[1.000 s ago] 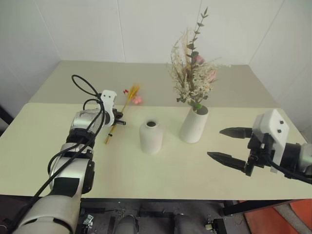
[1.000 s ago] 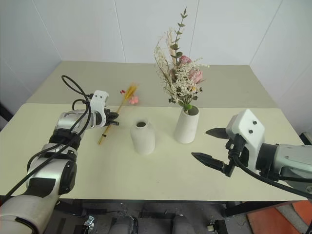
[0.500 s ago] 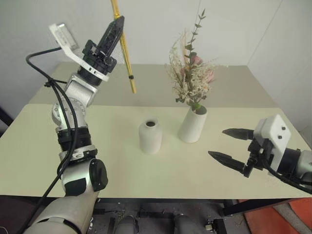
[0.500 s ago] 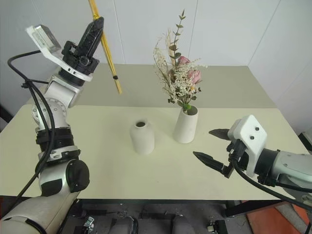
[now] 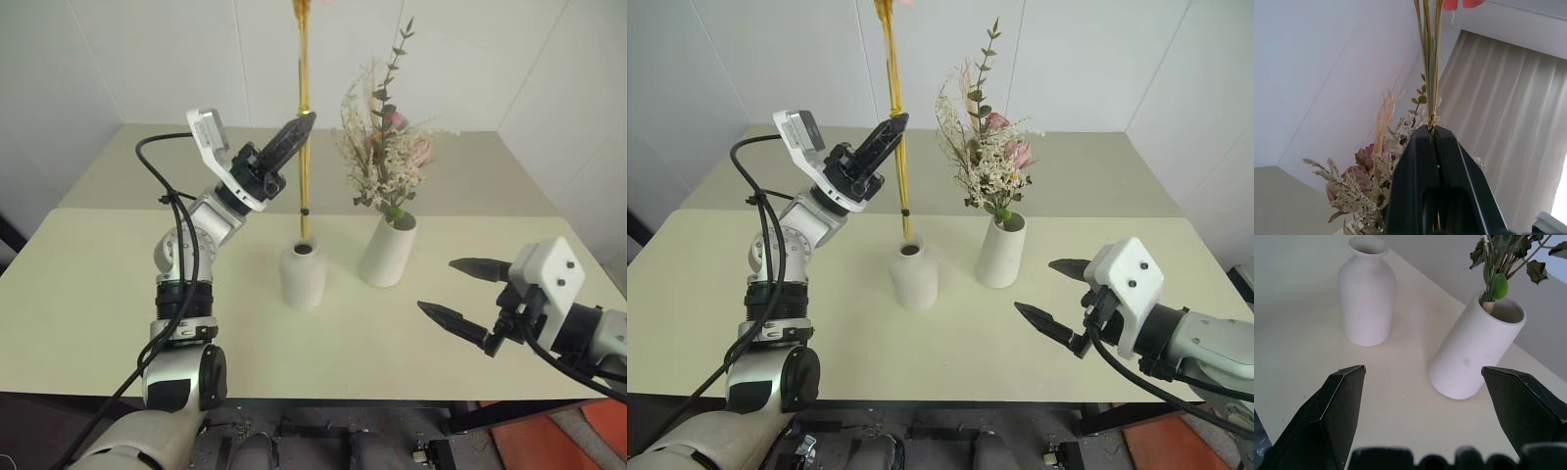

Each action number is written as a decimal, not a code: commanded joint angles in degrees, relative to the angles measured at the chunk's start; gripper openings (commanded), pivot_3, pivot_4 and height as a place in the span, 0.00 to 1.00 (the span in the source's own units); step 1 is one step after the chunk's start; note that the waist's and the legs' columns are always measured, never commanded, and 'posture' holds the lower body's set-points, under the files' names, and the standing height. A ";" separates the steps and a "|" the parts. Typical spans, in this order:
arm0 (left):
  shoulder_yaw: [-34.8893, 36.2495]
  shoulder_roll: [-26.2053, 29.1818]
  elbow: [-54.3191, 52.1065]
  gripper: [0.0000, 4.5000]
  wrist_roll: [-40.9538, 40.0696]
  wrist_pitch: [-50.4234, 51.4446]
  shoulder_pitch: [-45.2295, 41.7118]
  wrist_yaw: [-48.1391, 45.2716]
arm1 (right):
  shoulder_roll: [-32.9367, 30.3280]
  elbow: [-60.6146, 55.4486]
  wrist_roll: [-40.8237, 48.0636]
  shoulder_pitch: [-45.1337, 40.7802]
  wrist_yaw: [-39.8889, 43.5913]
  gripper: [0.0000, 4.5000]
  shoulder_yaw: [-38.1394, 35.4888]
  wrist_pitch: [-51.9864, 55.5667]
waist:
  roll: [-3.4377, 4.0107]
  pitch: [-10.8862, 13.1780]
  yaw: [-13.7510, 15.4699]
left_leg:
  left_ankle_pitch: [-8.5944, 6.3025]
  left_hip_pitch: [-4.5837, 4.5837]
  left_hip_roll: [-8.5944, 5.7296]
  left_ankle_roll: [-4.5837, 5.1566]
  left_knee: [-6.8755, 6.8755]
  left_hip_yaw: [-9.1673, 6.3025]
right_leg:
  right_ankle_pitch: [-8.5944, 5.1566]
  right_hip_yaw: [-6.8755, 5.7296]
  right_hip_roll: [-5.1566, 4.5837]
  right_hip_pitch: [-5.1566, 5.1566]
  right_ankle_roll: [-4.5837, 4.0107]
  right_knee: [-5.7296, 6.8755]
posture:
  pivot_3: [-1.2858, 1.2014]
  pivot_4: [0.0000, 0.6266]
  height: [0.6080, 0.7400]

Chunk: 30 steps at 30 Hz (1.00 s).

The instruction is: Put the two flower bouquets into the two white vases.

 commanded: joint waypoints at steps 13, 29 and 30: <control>-6.58 2.93 2.05 0.01 8.95 -8.42 4.23 -13.21 | 0.68 -1.76 -2.25 0.28 0.16 1.00 -2.52 -3.40 | 0.00 0.00 0.08 | 0.00 -0.02 0.00 0.00 0.00 0.00 | 0.00 0.00 0.00 -0.01 0.00 -0.01 | 0.52 0.24 1.00; -4.02 15.10 -9.05 0.95 3.77 0.67 15.93 -19.01 | 0.72 -0.58 -3.21 0.69 2.23 1.00 -2.95 -5.37 | 0.01 0.00 0.05 | 0.00 -0.02 0.06 0.00 0.00 0.00 | -0.01 0.00 0.00 -0.04 0.00 0.01 | 0.52 0.24 1.00; -3.38 15.69 -10.06 0.99 2.55 1.92 16.69 -19.10 | 0.75 -0.38 -3.25 0.67 2.38 1.00 -2.89 -5.50 | 0.01 0.00 0.05 | 0.00 -0.01 0.06 0.00 0.00 0.01 | -0.01 0.00 0.00 -0.04 0.00 0.01 | 0.52 0.24 1.00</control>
